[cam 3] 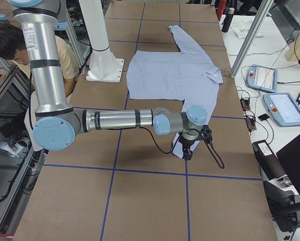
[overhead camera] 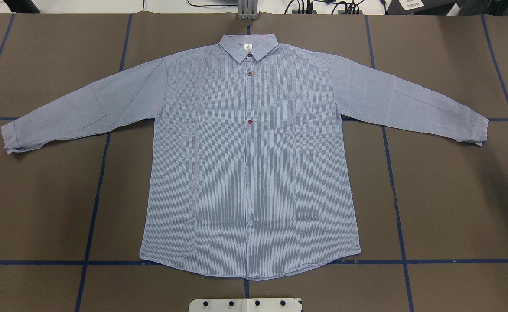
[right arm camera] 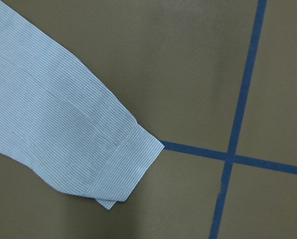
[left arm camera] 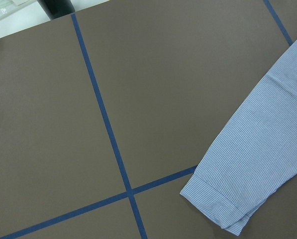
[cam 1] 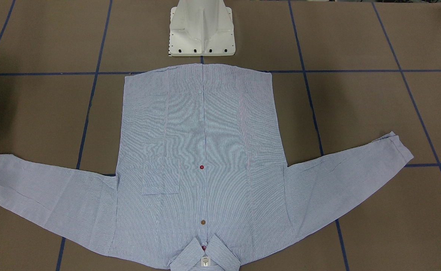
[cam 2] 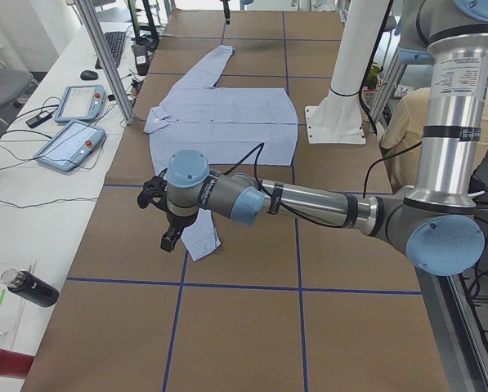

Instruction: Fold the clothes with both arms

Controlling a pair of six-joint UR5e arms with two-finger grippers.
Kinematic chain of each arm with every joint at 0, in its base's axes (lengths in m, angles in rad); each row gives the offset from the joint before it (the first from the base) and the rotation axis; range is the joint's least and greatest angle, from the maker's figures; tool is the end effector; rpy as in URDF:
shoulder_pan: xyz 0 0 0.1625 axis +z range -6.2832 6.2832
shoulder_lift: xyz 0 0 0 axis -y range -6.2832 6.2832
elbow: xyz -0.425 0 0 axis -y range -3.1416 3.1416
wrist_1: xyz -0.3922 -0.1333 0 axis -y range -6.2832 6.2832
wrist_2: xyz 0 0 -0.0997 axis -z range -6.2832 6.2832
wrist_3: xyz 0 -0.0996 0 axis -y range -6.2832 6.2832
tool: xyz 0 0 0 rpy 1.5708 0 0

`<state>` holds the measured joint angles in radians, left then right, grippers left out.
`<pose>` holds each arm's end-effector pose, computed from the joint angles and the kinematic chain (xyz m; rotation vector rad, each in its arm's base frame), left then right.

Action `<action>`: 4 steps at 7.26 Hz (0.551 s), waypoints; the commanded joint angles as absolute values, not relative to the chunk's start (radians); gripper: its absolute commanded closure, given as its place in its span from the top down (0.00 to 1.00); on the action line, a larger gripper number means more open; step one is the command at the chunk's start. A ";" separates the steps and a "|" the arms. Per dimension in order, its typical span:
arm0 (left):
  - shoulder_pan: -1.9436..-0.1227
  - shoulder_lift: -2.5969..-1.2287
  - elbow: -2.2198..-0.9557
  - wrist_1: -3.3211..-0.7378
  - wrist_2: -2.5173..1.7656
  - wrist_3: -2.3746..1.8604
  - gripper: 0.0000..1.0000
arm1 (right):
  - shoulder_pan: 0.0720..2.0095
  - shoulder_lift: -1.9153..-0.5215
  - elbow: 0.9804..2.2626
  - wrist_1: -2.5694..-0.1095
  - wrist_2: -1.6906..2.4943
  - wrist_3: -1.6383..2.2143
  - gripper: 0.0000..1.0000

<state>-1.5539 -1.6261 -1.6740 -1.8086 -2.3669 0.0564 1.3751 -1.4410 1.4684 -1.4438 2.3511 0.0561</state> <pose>-0.0532 -0.5306 0.5507 0.3910 0.7788 0.2263 -0.0462 -0.5581 0.6278 0.0476 -0.7921 -0.1924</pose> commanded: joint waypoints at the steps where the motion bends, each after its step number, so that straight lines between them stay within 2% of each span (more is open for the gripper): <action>1: -1.554 -1.626 -1.664 -1.809 -2.365 0.055 0.99 | 1.341 -1.442 1.430 -1.353 2.388 0.165 1.00; 2: -1.552 -1.626 -1.661 -1.809 -2.365 0.055 0.99 | 1.330 -1.430 1.436 -1.342 2.391 0.304 1.00; 4: -1.552 -1.614 -1.663 -1.813 -2.365 0.055 0.99 | 1.257 -1.428 1.408 -1.199 2.379 0.621 0.93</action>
<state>-1.5526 -1.6171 -1.6632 -1.8110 -2.3654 0.0559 1.2969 -1.4302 1.4248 -1.2849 2.3849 0.4291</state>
